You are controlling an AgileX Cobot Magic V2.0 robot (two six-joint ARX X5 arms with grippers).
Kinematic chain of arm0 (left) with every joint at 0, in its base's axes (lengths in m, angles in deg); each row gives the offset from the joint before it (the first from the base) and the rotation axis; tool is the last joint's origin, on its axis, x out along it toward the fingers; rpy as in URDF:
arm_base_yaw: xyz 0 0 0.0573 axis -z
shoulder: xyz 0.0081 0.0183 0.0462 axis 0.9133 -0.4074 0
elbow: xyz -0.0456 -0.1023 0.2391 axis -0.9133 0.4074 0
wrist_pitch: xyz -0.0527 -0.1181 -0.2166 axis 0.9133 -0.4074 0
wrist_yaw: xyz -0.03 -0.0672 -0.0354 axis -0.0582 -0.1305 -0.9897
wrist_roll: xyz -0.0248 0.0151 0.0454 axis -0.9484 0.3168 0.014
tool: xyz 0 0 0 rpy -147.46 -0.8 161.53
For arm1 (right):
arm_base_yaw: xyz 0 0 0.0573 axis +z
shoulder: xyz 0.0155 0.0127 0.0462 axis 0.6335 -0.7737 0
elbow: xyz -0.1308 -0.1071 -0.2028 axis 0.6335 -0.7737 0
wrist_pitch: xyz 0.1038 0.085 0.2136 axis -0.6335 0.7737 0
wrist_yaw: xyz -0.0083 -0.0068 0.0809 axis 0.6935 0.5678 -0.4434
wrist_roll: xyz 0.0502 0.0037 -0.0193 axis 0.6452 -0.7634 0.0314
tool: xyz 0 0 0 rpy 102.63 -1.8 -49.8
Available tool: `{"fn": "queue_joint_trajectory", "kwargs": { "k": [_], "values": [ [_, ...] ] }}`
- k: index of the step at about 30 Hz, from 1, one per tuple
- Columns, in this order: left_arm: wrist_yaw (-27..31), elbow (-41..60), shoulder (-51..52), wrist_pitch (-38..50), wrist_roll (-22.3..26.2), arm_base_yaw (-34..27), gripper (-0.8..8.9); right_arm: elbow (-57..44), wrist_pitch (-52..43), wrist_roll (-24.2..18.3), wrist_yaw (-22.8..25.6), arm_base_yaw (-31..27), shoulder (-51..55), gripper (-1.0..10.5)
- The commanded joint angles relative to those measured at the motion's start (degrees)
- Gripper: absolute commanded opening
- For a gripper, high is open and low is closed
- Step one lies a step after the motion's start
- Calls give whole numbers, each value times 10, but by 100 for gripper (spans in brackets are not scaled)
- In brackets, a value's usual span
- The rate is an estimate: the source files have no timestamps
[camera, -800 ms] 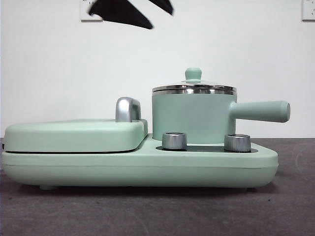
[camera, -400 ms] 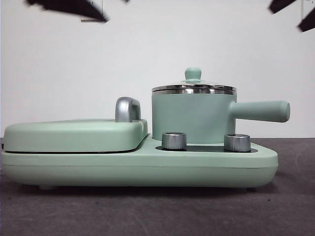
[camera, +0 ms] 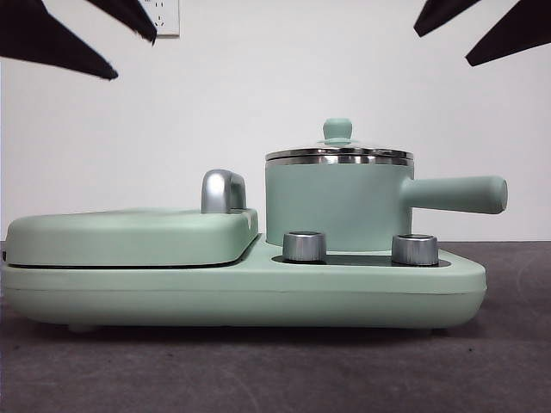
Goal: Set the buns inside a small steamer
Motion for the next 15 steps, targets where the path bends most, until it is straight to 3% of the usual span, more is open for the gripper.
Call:
{"fn": "queue_joint_trajectory", "kwargs": {
  "k": [1, 6, 7, 9, 11, 15],
  "values": [
    [0, -2, -5, 0, -5, 1, 289, 3, -2, 11, -6, 3, -3, 397],
    [0, -3, -5, 0, -5, 1, 268, 3, 8, 12, -11, 3, 1, 379],
    [0, -3, -5, 1, -5, 1, 227, 3, 7, 12, -12, 3, 1, 333],
    [0, -3, -5, -2, -5, 1, -16, 3, 1, 12, -12, 3, 0, 150],
    [0, -3, -5, -1, -5, 1, 14, 3, -4, 12, -12, 3, 0, 2],
    [-2, -3, -3, -12, -5, 1, 16, 3, 1, 12, -26, 3, 0, 12]
  ]
}}
